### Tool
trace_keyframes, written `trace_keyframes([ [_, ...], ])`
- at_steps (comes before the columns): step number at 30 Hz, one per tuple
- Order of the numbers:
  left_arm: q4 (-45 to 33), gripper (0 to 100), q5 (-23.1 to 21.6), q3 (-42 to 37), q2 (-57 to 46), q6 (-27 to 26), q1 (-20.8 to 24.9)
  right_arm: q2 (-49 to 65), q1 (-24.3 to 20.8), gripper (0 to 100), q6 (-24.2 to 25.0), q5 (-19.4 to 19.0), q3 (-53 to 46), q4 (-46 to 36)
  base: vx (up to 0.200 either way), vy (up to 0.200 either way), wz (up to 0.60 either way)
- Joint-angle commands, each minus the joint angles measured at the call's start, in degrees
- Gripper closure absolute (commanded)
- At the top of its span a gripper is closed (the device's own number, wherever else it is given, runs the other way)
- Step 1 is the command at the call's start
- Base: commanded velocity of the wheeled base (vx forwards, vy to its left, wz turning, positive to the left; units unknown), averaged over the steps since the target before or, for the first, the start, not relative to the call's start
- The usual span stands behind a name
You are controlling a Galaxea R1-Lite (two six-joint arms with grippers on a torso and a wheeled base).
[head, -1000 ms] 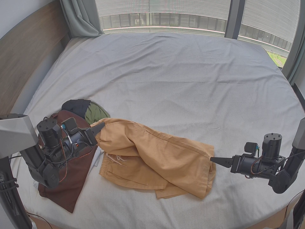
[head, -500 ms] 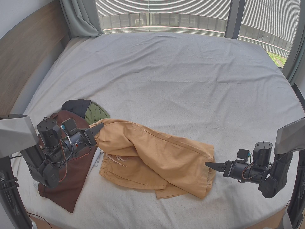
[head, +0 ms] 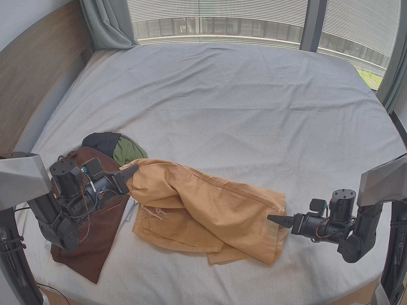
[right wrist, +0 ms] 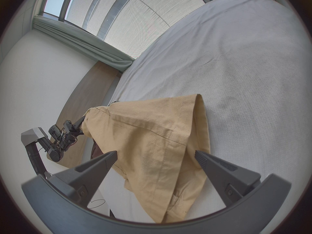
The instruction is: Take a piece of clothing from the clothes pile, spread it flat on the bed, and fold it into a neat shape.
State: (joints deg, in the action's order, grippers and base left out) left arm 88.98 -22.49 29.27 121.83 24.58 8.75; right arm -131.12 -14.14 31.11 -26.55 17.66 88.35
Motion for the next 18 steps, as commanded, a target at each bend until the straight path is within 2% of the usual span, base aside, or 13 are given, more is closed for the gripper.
trace_keyframes([
  [1,0.1,100,0.0,0.0,0.1,0.0,0.0,-1.1,-0.7,0,0.3,0.0,1.9,0.0,0.000,0.000,0.00],
  [13,0.1,100,0.0,0.3,0.2,0.0,0.0,-1.7,-1.9,0,1.1,-0.1,3.4,0.2,0.000,0.000,0.00],
  [18,0.1,100,0.0,0.3,0.6,-0.1,0.0,2.2,-3.3,0,1.1,-0.1,2.6,0.2,0.000,0.000,0.00],
])
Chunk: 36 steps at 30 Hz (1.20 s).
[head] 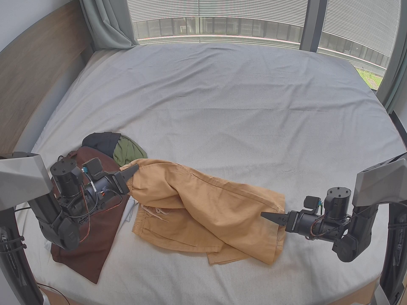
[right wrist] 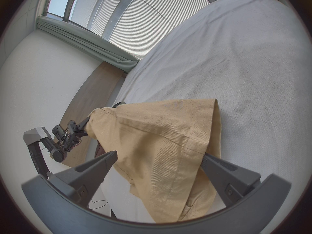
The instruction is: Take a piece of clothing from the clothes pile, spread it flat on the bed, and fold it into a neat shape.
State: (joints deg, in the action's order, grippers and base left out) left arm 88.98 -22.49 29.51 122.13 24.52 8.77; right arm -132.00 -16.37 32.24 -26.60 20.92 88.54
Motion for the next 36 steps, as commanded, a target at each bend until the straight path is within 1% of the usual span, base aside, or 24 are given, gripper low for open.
trace_keyframes([
  [1,0.1,100,0.0,0.1,0.3,0.0,0.0,3.5,-1.3,0,0.0,0.0,-1.1,0.1,0.000,0.000,0.00],
  [4,0.1,100,0.0,0.1,0.4,0.0,0.0,6.1,-1.6,0,0.0,-0.2,-2.2,0.0,0.000,0.000,0.00],
  [16,0.1,100,0.0,0.6,0.8,-0.1,-0.2,9.7,-1.4,0,0.0,-0.6,-4.0,0.0,0.000,0.000,0.00],
  [18,0.1,100,0.0,0.7,1.1,-0.1,-0.2,10.0,-1.4,0,0.0,-1.1,-4.3,0.0,0.000,0.000,0.00],
  [19,0.1,100,0.1,0.7,1.3,-0.1,-0.2,10.2,-1.4,0,0.0,-2.1,-4.3,0.0,0.000,0.000,0.00],
  [26,0.1,100,0.1,0.7,1.1,-0.2,-0.2,9.2,-1.3,0,0.0,-2.6,-3.1,0.0,0.000,0.000,0.00],
  [36,0.1,100,0.1,0.9,0.8,-0.2,-0.2,3.5,-0.9,0,0.0,-2.4,-0.4,0.1,0.000,0.000,0.00],
])
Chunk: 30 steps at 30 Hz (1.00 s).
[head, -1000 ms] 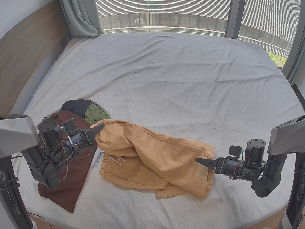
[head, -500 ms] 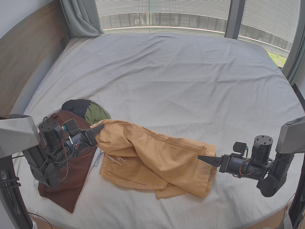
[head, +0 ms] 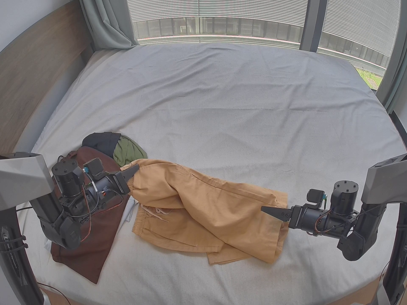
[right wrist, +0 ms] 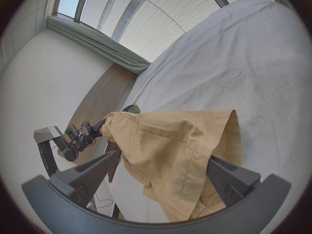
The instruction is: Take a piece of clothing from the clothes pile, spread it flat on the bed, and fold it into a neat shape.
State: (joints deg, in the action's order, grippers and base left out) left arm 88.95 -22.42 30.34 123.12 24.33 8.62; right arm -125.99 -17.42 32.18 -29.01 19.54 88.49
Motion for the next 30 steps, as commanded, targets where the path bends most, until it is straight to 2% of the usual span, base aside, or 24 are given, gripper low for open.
trace_keyframes([
  [1,0.2,100,0.0,0.1,-0.2,0.0,0.0,-2.5,0.1,0,0.1,0.0,0.9,0.1,0.000,0.000,0.00],
  [13,0.2,100,0.0,0.2,-0.3,0.0,0.0,-4.9,-1.0,0,0.2,0.4,3.9,0.1,0.000,0.000,0.00],
  [20,0.2,100,0.0,0.3,-0.2,0.1,-0.1,-4.4,-0.9,0,4.3,0.6,6.1,0.2,0.000,0.000,0.00],
  [27,0.2,100,0.0,0.5,0.1,0.1,-0.1,-4.7,-0.3,0,4.5,0.9,6.6,0.3,0.000,0.000,0.00],
  [28,0.2,100,0.0,0.6,0.1,0.1,0.0,-4.8,-0.3,100,4.5,1.3,6.7,0.3,0.000,0.000,0.00],
  [30,0.2,100,0.0,0.6,0.2,0.1,0.0,-4.9,-0.3,100,4.5,2.1,7.1,0.3,0.000,0.000,0.00],
])
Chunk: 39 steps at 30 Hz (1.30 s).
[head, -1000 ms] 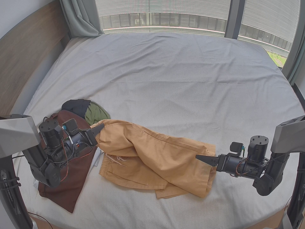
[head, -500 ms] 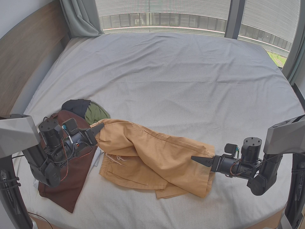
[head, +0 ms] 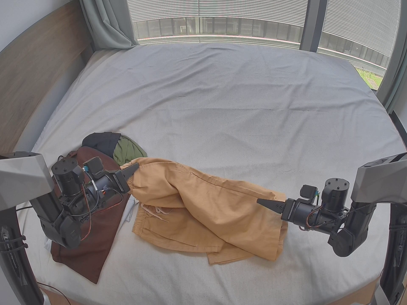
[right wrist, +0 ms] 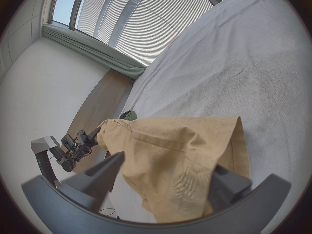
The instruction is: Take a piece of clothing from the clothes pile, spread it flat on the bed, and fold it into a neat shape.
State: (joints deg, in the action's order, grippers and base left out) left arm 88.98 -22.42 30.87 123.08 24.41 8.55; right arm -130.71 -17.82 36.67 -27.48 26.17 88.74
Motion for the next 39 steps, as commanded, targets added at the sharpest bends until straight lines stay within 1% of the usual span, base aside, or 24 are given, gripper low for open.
trace_keyframes([
  [1,0.1,100,0.0,0.1,0.2,0.0,0.1,-0.2,0.1,100,0.1,0.8,0.7,0.0,0.000,0.000,0.00],
  [11,0.1,100,0.1,0.3,0.2,0.1,-0.2,0.7,0.4,100,0.0,1.1,0.5,0.0,0.000,0.000,0.00],
  [23,0.1,100,0.1,1.9,-1.0,0.3,-0.3,9.6,0.0,100,0.1,1.0,-1.7,-0.2,0.000,0.000,0.00],
  [27,0.1,100,0.1,2.5,-2.2,0.7,-0.2,10.6,0.0,100,0.0,1.0,-1.7,-0.2,0.000,0.000,0.00],
  [33,0.1,100,0.2,3.8,-2.7,2.3,-0.4,11.5,0.2,100,0.0,1.0,-0.6,-0.1,0.000,0.000,0.00],
  [39,0.1,100,0.1,4.9,-2.9,2.3,-0.5,14.3,0.2,100,-0.3,0.9,1.2,-0.3,0.000,0.000,0.00],
])
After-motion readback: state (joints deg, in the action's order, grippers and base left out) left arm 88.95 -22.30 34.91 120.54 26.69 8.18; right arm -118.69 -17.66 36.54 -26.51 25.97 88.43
